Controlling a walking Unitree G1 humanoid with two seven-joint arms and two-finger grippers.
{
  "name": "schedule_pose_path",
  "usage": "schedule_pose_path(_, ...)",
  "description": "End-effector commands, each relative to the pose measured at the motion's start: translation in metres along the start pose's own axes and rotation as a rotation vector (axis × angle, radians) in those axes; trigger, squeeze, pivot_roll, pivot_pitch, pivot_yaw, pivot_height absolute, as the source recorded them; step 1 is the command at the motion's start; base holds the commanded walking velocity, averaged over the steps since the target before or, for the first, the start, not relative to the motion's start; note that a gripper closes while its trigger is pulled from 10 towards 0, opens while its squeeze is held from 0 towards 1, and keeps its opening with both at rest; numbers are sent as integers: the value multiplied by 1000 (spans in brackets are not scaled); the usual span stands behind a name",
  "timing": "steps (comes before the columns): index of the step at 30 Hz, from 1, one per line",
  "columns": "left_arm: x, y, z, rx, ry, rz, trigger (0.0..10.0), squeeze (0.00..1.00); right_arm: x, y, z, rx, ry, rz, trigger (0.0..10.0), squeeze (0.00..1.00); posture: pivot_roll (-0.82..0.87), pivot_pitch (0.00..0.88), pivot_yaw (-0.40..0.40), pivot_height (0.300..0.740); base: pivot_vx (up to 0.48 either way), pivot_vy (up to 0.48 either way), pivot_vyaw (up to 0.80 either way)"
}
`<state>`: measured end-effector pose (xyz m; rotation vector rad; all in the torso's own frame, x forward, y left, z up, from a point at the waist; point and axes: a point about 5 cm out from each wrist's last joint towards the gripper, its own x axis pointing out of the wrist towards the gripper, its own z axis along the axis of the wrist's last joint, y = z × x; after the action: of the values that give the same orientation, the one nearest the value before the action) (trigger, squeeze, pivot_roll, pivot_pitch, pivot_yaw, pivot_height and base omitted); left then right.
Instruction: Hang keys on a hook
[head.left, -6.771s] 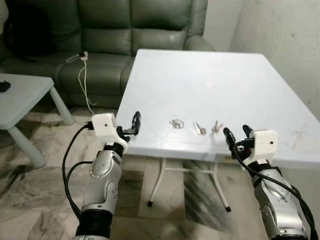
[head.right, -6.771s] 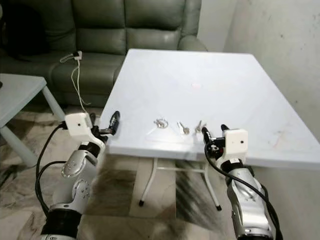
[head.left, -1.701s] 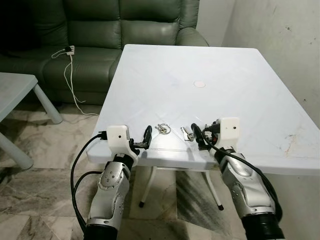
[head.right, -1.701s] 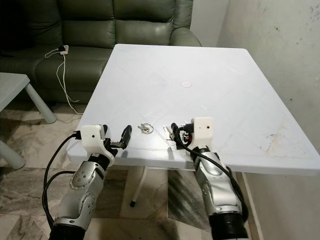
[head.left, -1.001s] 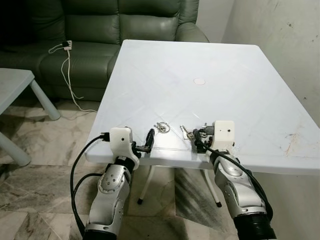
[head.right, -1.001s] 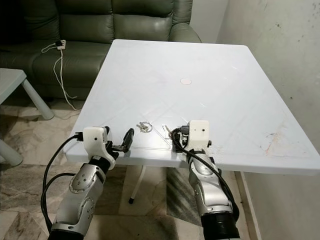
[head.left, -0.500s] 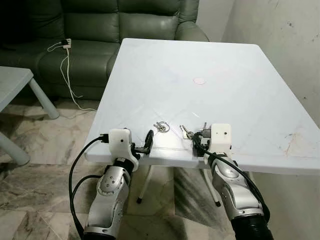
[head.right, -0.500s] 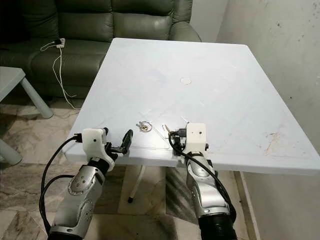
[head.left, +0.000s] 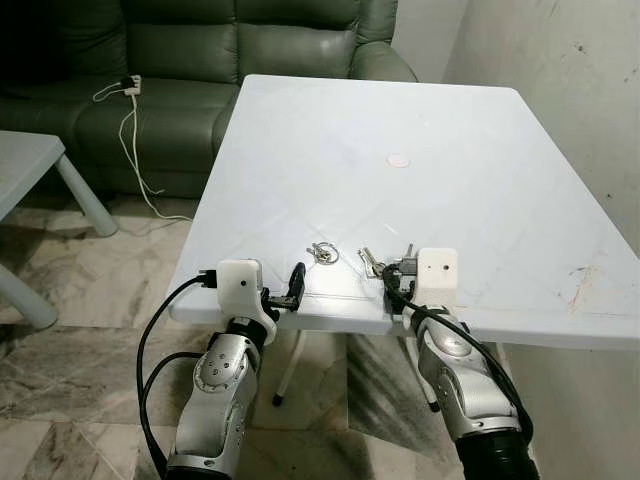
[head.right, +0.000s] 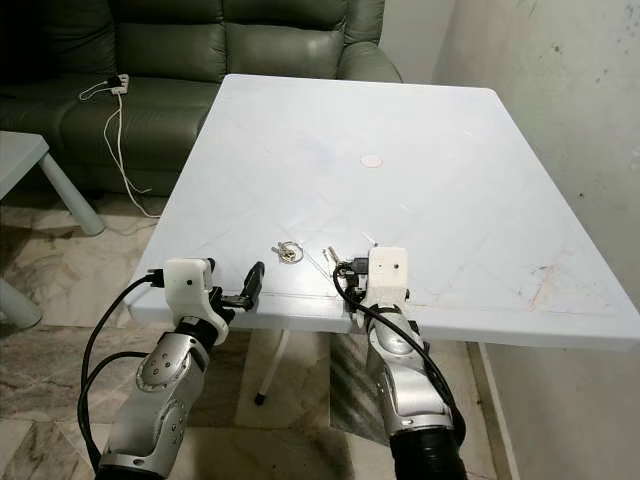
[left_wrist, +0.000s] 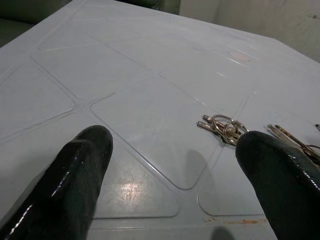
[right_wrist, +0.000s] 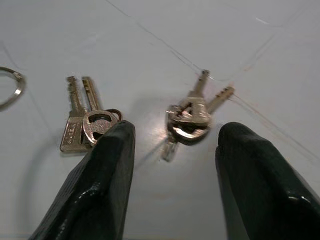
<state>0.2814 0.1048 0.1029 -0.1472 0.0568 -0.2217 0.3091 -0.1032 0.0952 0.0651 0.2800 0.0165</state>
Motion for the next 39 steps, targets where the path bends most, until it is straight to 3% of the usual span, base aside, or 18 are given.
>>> schedule_pose_path(1,0,-4,5,-4,-17,-8,10000,0,2,2,5,18,-19,-13,9725,0,-31,92,-88,740,0,0,0)
schedule_pose_path(6,0,-4,5,-4,-17,-7,10000,0,4,6,9,35,-33,-18,8353,0,-30,91,-87,740,0,0,0)
schedule_pose_path(12,0,-5,6,-5,-17,-7,10000,0,6,6,10,28,-30,-30,7569,0,-30,91,-86,740,0,0,0)
schedule_pose_path(14,0,-5,6,-5,-18,-6,10000,0,7,6,10,22,-28,-35,5294,0,-27,92,-87,740,0,0,0)
schedule_pose_path(17,0,-5,6,-5,-18,-5,10000,0,7,6,8,20,-18,-43,4745,0,-27,92,-87,740,0,0,0)
schedule_pose_path(18,0,-5,6,-5,-18,-5,10000,0,7,6,8,19,-18,-43,3725,0,-26,92,-87,740,0,0,0)
schedule_pose_path(22,0,-5,6,-5,-18,-4,10000,0,8,7,8,16,-17,-45,4157,0,-25,92,-88,740,0,0,0)
schedule_pose_path(24,0,-4,6,-6,-16,-3,10000,0,8,7,9,15,-28,-45,824,0,-25,92,-88,740,0,0,0)
schedule_pose_path(25,0,-4,6,-6,-16,-3,10000,0,8,7,9,13,-30,-46,2039,0,-26,91,-89,740,0,0,0)
schedule_pose_path(27,0,-5,6,-7,-16,-3,10000,0,8,7,8,10,-21,-44,5765,0,-27,92,-89,740,0,0,0)
schedule_pose_path(28,0,-5,6,-7,-16,-3,10000,0,8,7,8,7,-25,-43,4706,0,-27,92,-89,740,0,0,0)
schedule_pose_path(30,-1,-5,6,-7,-17,-3,10000,0,8,7,8,2,-29,-42,5137,0,-27,93,-89,740,0,0,0)
schedule_pose_path(31,-1,-5,6,-8,-17,-3,10000,0,8,7,8,5,-25,-40,7333,0,-27,93,-89,740,0,0,0)
schedule_pose_path(32,-1,-5,6,-8,-16,-3,10000,0,8,6,8,8,-24,-39,8549,0,-27,93,-89,740,0,0,0)
schedule_pose_path(34,-1,-5,6,-8,-16,-3,10000,0,8,5,8,6,-28,-39,8549,0,-27,93,-89,740,0,0,0)
schedule_pose_path(35,-1,-5,6,-8,-16,-3,10000,0,7,5,8,2,-32,-40,9608,0,-28,92,-90,740,0,0,0)
schedule_pose_path(37,-1,-5,6,-8,-15,-3,10000,0,7,3,8,4,-35,-35,10000,0,-28,91,-90,740,0,0,0)
schedule_pose_path(39,-1,-5,5,-9,-15,-4,10000,0,7,1,7,2,-38,-34,9765,0,-30,90,-89,740,0,0,0)
